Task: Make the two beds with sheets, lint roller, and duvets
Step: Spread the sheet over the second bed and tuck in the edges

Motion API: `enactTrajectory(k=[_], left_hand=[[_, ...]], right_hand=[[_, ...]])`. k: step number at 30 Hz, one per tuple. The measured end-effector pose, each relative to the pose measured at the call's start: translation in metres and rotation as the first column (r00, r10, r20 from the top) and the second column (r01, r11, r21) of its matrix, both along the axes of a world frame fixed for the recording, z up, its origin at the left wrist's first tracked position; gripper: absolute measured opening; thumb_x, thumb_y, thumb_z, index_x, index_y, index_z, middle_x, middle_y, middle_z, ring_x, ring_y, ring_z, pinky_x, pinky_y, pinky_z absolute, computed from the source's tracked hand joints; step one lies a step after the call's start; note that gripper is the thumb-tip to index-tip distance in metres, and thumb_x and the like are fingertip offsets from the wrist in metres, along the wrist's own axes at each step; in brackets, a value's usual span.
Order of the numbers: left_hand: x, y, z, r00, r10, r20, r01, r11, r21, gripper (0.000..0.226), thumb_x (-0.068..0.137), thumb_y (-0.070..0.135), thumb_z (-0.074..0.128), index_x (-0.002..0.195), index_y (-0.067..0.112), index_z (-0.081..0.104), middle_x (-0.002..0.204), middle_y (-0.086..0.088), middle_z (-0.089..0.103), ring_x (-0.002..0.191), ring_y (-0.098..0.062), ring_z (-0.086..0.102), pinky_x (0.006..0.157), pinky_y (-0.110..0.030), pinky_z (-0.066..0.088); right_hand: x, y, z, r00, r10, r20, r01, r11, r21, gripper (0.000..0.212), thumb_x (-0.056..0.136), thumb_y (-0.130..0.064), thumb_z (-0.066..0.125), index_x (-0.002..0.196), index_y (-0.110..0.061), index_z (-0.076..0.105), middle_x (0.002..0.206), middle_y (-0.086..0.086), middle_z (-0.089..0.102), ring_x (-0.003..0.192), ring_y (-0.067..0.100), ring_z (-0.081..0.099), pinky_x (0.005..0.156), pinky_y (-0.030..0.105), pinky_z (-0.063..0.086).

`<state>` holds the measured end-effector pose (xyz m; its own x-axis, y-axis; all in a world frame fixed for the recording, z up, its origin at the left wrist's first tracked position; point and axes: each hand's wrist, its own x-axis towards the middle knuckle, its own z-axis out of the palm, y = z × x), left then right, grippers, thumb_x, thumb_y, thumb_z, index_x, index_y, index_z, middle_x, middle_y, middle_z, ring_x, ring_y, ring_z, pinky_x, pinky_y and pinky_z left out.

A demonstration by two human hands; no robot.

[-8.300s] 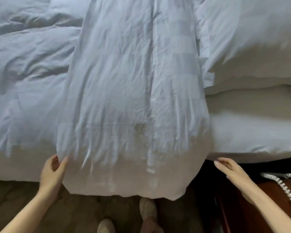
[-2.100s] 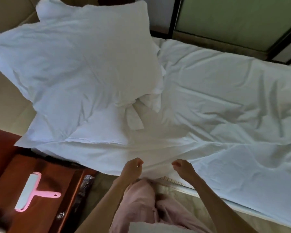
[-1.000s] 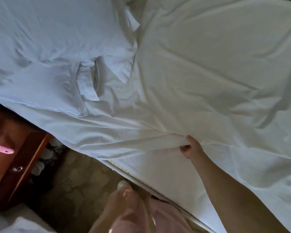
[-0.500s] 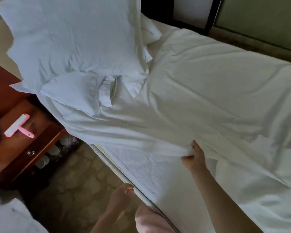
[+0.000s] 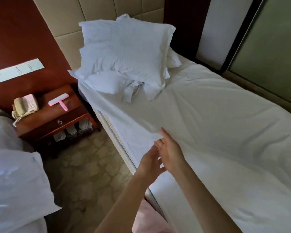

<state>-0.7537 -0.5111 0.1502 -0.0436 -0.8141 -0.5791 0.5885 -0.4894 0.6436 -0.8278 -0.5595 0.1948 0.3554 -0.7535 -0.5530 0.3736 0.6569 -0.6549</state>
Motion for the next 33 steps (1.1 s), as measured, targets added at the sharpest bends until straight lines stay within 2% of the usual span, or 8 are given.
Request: enactTrajectory(k=[3,8,12,17,20,23,26,33], left_hand=[[-0.021,-0.002,0.032,0.987,-0.091,0.130,0.115,0.975,-0.191,0.041,0.101,0.037,0.042,0.140,0.037,0.032,0.136,0.007,0.053,0.120,-0.016,0.056,0.096,-0.044,0.050],[-0.041,-0.013,0.078,0.899,-0.218,0.381,0.324,0.915,-0.241,0.042,0.101,0.019,0.044,0.139,0.022,0.027,0.143,-0.002,0.038,0.119,-0.012,0.048,0.087,-0.021,0.052],[-0.062,-0.003,0.093,0.744,-0.411,0.527,0.512,0.857,-0.054,0.062,0.092,0.025,0.061,0.139,0.021,0.021,0.132,0.002,0.040,0.115,-0.014,0.043,0.108,-0.032,0.037],[-0.100,0.029,0.064,0.682,-0.583,0.442,0.649,0.761,0.004,0.034,0.101,0.022,0.045,0.133,0.022,0.037,0.121,0.007,0.048,0.105,-0.007,0.045,0.099,-0.024,0.036],[-0.101,0.060,0.032,0.783,-0.549,0.291,0.563,0.825,0.041,0.017,0.092,0.021,0.054,0.109,0.023,0.056,0.105,0.005,0.061,0.093,-0.007,0.058,0.096,-0.028,0.043],[-0.089,0.088,0.000,0.823,-0.472,0.317,0.442,0.882,0.165,0.013,0.098,0.032,0.049,0.101,0.023,0.058,0.086,0.009,0.061,0.077,-0.003,0.054,0.081,-0.020,0.043],[-0.082,0.115,-0.020,0.853,-0.415,0.318,0.353,0.906,0.234,0.015,0.095,0.029,0.054,0.090,0.015,0.058,0.053,0.016,0.057,0.049,0.003,0.048,0.058,-0.014,0.037],[-0.102,0.190,-0.019,0.899,-0.386,0.205,0.330,0.907,0.261,0.013,0.092,0.025,0.048,0.097,0.015,0.056,0.063,0.012,0.065,0.060,-0.002,0.064,0.061,-0.018,0.040]], right_hand=[[-0.004,-0.001,0.039,0.992,-0.036,0.120,0.051,0.992,-0.119,0.034,0.095,-0.025,0.055,0.121,-0.004,0.056,0.118,0.008,0.059,0.115,0.016,0.056,0.103,0.036,0.043],[-0.008,-0.009,0.074,0.998,0.021,0.060,-0.006,0.969,-0.246,0.023,0.101,-0.019,0.044,0.082,-0.012,0.056,0.063,-0.010,0.060,0.070,0.000,0.062,0.107,0.036,0.040],[-0.004,-0.007,0.075,0.993,0.041,0.115,-0.017,0.980,-0.196,0.043,0.101,-0.023,0.041,0.136,0.003,0.042,0.140,0.021,0.043,0.136,0.024,0.037,0.088,0.026,0.048],[-0.027,0.006,0.042,0.950,0.254,-0.183,-0.285,0.943,-0.173,0.036,0.098,-0.024,0.050,0.131,-0.012,0.049,0.126,-0.004,0.056,0.120,0.011,0.052,0.096,0.029,0.044],[-0.067,0.023,0.006,0.759,0.381,-0.527,-0.470,0.882,-0.040,0.023,0.093,-0.027,0.055,0.115,-0.024,0.055,0.102,-0.005,0.057,0.098,0.015,0.059,0.085,0.025,0.042],[-0.109,0.048,-0.027,0.827,0.346,-0.442,-0.364,0.930,0.048,0.007,0.089,-0.013,0.058,0.094,-0.008,0.055,0.083,0.013,0.055,0.070,0.019,0.058,0.064,0.021,0.046],[-0.138,0.078,-0.037,0.852,0.266,-0.450,-0.280,0.959,0.036,0.017,0.095,-0.012,0.051,0.106,-0.005,0.062,0.099,0.014,0.068,0.083,0.025,0.066,0.072,0.030,0.050],[-0.201,0.190,-0.061,0.302,0.192,-0.934,-0.553,0.833,-0.007,0.021,0.092,-0.014,0.054,0.085,-0.033,0.059,0.093,-0.003,0.067,0.088,0.015,0.063,0.078,0.024,0.047]])
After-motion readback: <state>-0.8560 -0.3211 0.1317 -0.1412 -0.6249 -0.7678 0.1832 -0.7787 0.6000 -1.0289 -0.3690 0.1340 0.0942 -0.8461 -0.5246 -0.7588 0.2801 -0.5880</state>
